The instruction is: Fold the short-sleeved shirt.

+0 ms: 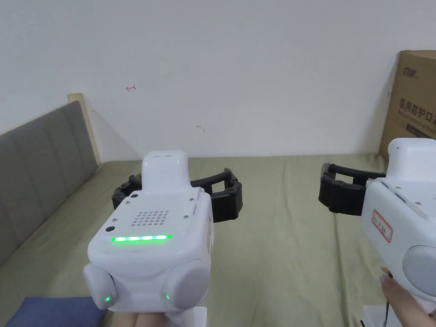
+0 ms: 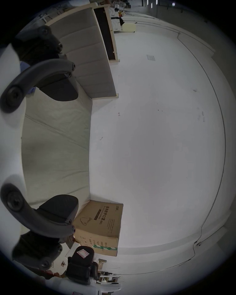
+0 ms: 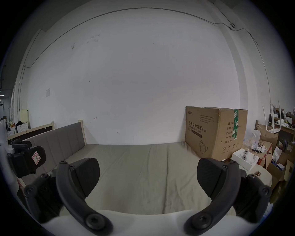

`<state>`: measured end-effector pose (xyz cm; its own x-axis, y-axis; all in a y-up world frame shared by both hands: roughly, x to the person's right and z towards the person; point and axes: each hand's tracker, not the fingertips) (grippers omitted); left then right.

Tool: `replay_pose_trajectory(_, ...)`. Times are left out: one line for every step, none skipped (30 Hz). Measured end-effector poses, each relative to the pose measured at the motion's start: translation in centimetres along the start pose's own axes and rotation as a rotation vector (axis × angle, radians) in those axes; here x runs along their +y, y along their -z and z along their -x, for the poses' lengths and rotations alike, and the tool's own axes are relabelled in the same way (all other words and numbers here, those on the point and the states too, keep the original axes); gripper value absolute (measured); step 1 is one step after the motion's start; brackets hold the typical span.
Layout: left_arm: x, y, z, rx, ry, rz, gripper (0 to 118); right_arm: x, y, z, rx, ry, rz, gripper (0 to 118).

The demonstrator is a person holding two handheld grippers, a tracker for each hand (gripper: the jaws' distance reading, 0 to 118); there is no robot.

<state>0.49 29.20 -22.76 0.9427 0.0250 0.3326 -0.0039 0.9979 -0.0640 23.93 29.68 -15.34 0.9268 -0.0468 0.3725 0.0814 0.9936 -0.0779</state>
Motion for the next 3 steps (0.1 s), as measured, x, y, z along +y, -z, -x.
replay_pose_trajectory(0.01, 0.22, -0.01, 0.000, 0.003, 0.001, 117, 0.01, 0.13, -0.06, -0.002, 0.001, 0.001, 118)
replay_pose_trajectory(0.04, 0.34, -0.09, 0.002, 0.006, 0.002, 117, 0.03, 0.32, -0.13, -0.003, 0.002, 0.003, 118)
replay_pose_trajectory(0.05, 0.40, -0.14, 0.003, 0.007, 0.001, 117, 0.05, 0.48, -0.21, -0.003, 0.003, 0.005, 118)
